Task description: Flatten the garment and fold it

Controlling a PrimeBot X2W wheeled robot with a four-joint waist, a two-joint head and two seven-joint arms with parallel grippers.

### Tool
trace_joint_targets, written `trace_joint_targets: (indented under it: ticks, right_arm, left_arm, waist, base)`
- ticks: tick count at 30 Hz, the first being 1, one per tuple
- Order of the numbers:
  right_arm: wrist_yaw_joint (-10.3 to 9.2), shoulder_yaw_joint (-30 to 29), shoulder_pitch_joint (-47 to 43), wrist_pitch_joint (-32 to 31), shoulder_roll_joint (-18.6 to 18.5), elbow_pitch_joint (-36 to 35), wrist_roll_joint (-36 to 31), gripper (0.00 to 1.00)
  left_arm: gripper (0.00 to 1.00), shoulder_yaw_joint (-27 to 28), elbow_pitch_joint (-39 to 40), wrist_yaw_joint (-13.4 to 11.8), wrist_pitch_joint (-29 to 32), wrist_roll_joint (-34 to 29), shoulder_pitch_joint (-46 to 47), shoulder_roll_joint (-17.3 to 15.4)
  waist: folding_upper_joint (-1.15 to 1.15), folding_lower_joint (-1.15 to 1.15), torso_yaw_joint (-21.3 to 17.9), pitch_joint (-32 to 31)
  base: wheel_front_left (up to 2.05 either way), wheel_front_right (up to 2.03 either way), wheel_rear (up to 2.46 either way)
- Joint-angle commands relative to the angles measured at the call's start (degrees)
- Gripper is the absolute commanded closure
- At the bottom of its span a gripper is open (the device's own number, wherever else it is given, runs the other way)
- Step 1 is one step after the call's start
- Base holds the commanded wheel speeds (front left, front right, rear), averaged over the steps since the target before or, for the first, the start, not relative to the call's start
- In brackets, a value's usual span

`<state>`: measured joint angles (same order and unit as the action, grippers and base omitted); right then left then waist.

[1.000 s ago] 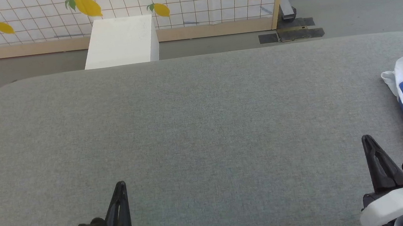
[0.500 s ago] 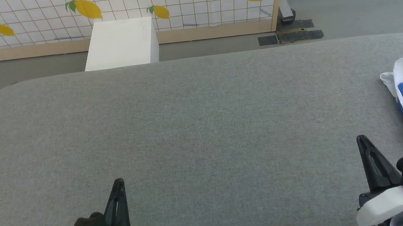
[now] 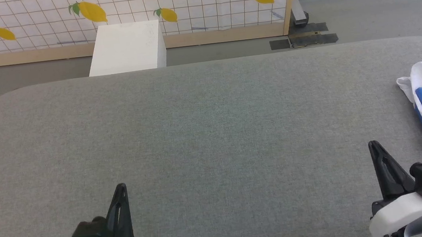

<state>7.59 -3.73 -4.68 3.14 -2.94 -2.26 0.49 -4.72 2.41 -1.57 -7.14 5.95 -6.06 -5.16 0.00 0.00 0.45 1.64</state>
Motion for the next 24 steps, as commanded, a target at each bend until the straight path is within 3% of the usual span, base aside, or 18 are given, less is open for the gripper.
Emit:
trace_joint_targets:
  ticks: [1, 24]
  right_arm:
    - [-0.05, 0.3, 1.2, -0.1, 0.0, 0.2, -0.2, 1.00]
    - [-0.07, 1.7, 2.7, -1.4, 0.0, 1.1, -0.3, 1.00]
  left_arm:
    - [1.00, 0.3, -0.2, 0.4, 0.3, -0.6, 1.2, 0.4]
    - [1.00, 2.1, -1.1, 0.9, 3.1, -2.8, 3.2, 1.2]
  waist:
    - [0.00, 0.00, 0.0, 0.0]
    - [0.00, 0.00, -0.2, -0.7]
  base:
    - [0.00, 0.00, 0.00]
    - [0.00, 0.00, 0.00]
